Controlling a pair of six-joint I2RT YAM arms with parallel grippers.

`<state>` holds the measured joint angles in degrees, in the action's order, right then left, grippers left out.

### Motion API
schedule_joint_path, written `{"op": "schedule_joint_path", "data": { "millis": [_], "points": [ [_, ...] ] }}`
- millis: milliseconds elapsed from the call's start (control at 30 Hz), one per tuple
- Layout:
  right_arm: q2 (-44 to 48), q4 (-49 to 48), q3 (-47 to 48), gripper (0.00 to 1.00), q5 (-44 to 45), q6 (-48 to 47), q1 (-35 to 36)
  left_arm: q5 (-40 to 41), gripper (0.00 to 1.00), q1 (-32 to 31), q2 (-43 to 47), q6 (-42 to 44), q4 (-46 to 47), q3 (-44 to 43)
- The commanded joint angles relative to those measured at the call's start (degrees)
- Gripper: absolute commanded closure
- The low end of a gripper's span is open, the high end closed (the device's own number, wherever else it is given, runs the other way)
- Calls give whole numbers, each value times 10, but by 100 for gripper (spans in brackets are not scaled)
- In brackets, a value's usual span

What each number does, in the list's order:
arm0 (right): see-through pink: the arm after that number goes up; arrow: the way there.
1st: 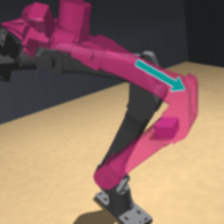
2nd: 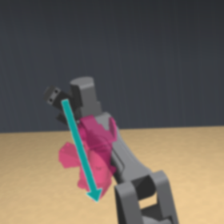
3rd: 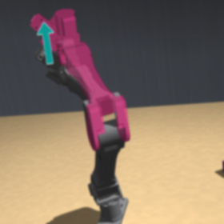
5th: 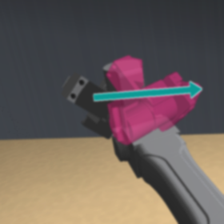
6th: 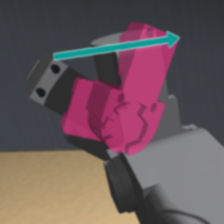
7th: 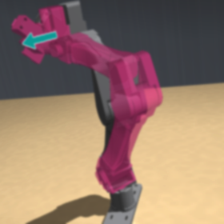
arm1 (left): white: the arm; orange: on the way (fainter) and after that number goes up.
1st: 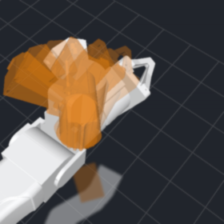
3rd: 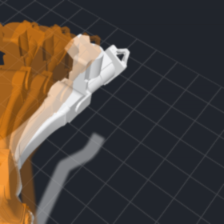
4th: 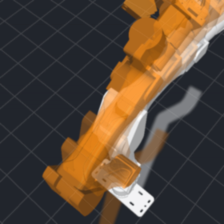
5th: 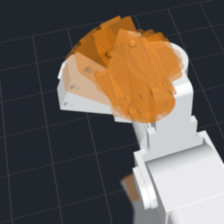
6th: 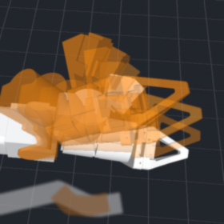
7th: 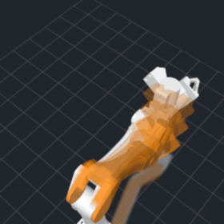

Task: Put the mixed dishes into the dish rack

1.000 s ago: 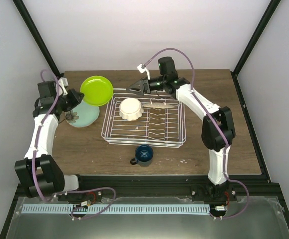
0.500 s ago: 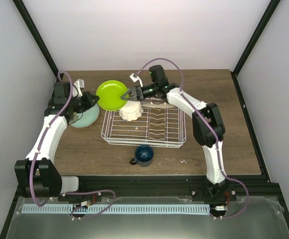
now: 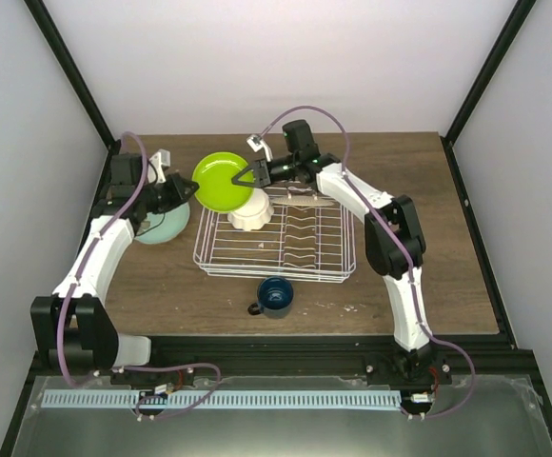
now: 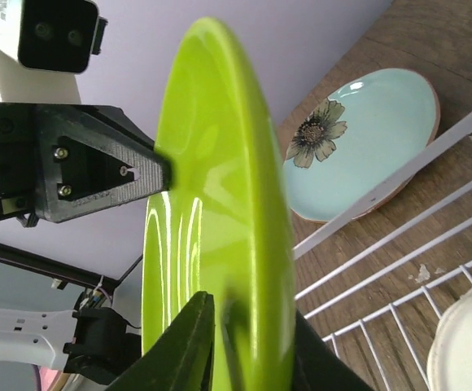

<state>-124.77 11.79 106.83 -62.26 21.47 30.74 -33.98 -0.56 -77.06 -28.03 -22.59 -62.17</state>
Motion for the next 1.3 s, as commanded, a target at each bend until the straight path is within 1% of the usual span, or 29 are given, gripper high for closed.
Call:
{"op": "schedule_joint_path", "data": {
  "millis": [0,33,133,167,200,267,367,433,500,633,700,833,1000,1067,1167,1267],
  "points": [
    [7,4,29,85,-30,-35,12,-10,94,-3,-16,-19,25,-11],
    [9,10,29,86,-25,-43,12,-13,87,-3,-17,-19,25,-12],
    [19,42,36,93,5,-78,11,-13,57,-3,-20,-17,21,-16],
    [24,55,39,96,18,-93,10,-11,50,-3,-20,-16,19,-17],
    [29,64,40,98,28,-107,8,-8,46,-3,-19,-15,17,-19],
    [39,77,42,99,49,-126,3,-3,41,-3,-17,-11,11,-24],
    [53,87,41,99,66,-141,-12,1,37,-3,-16,-4,-4,-37],
    [65,110,43,99,94,-172,-23,11,34,0,-12,5,-21,-52],
    [82,146,45,99,143,-216,-30,19,30,11,-2,9,-34,-70],
    [123,216,39,99,251,-308,-31,15,16,70,18,9,-43,-100],
    [147,237,24,99,296,-338,-31,20,13,93,13,26,-58,-123],
    [215,253,-30,99,356,-382,-29,40,13,107,-12,52,-82,-160],
    [310,259,-126,99,407,-445,-19,13,13,107,-35,29,-45,-149],
    [336,273,-150,99,431,-464,-11,9,13,107,-44,26,-39,-146],
    [363,296,-184,99,459,-492,-2,21,12,107,-54,26,-36,-144],
    [385,297,-218,99,475,-509,5,39,9,107,-63,34,-44,-148]
  ]
}}
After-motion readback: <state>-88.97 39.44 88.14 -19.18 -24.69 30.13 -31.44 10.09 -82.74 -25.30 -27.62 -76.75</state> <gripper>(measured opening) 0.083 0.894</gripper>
